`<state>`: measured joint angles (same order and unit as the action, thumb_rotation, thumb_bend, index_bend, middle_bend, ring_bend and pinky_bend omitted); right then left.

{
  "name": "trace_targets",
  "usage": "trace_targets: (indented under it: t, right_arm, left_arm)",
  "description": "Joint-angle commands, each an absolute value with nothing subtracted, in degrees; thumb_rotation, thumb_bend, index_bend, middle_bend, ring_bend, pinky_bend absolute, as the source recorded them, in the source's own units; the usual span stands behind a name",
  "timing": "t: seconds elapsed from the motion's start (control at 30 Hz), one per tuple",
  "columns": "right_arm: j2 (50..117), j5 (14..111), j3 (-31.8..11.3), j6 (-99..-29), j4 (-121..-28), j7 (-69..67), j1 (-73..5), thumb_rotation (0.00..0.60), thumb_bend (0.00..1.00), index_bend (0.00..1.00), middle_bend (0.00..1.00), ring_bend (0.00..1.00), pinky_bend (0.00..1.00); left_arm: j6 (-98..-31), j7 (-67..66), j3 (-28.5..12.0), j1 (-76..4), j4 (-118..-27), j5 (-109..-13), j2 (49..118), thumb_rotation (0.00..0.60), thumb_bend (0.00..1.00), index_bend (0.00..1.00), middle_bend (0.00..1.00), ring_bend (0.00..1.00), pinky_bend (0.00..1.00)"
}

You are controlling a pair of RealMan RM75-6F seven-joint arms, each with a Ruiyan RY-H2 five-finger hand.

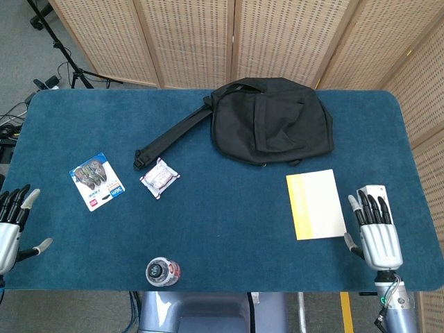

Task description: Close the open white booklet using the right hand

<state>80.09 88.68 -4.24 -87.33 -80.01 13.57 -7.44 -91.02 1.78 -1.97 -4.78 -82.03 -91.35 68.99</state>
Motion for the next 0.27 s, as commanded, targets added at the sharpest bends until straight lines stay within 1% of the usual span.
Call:
trace_targets:
  t: [0.03,0.13,0.27]
  right_arm:
    - [80.1,90.0,-3.8,-89.4,-78.1,14.2,-6.7,0.6,0.36,0.0,0.0,0.0,0.0]
    - [80.5,90.2,-3.6,-90.2,-76.6,16.3,-6.2,0.6,0.36,0.0,0.0,0.0,0.0]
    - [79.8,90.0,-3.6,-90.2,-77.6,16.0,-5.9,0.6,0.36,0.0,0.0,0.0,0.0]
  left_arm:
    - [-91.0,1.7,-2.0,-4.8,-81.9,-91.2,69.2,0.552,0.07,0.0,0.0,0.0,0.0]
    - [-91.3,1.7,-2.2,-4.8,-81.6,-91.2,69.4,0.552,0.07,0.0,0.0,0.0,0.0]
    - [-91.6,1.9,-2.3,-4.7,-81.5,-91.2,69.5,0.553,0.07,0.0,0.0,0.0,0.0]
